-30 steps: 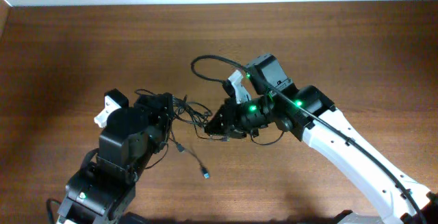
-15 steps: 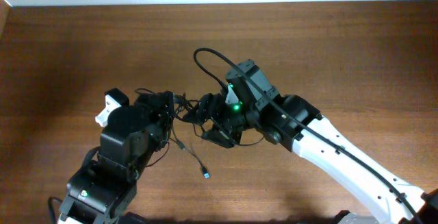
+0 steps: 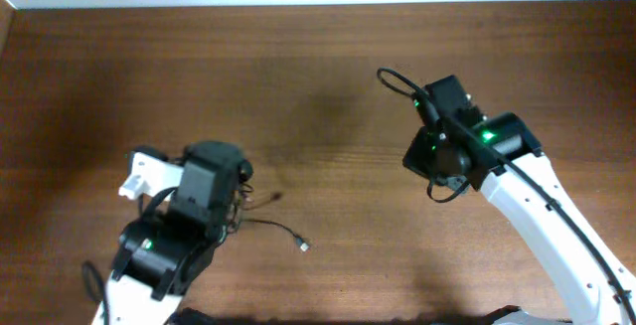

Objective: Untangle cables

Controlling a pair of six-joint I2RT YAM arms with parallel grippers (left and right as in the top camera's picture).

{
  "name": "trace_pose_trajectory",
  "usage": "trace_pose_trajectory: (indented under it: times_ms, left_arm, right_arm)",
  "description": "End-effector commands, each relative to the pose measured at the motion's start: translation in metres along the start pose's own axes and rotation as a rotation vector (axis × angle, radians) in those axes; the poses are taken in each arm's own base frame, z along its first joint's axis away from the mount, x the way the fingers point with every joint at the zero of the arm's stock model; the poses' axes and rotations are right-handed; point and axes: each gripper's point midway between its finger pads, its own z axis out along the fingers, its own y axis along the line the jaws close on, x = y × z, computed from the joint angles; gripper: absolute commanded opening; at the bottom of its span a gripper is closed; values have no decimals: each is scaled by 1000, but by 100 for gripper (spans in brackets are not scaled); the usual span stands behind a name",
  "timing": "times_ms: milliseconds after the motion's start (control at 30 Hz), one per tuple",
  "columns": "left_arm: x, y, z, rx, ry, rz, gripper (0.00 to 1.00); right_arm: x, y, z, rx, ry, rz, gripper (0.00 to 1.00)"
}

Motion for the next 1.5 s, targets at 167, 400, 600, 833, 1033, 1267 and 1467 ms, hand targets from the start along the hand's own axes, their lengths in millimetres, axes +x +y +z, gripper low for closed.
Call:
trace_pose_trajectory:
  times_ms: [167, 400, 600, 833, 1033, 1267, 1467]
  left_arm:
    - [88, -14, 32, 36, 371, 433, 0]
    - [77, -39, 19, 90, 348, 27, 0]
    - [24, -62, -16, 269, 158, 77, 0]
    - [21, -72, -18, 301, 161, -46, 0]
    - [18, -89, -21, 363, 149, -74, 0]
    - [27, -107, -36, 450, 250, -140, 0]
    - [-12, -98, -28, 411, -21, 42, 0]
  right_arm:
    - [-16, 56, -51, -345, -54, -180, 29]
    - [9, 74, -60, -471, 65, -250, 61]
    - [79, 118, -63, -580, 423, -96, 89]
    - [125, 184, -27, -529, 676, 198, 82]
    - [147, 231, -3, -613, 774, 178, 40]
    - [146, 237, -4, -608, 809, 248, 58]
    - [137, 199, 25, -549, 626, -43, 4]
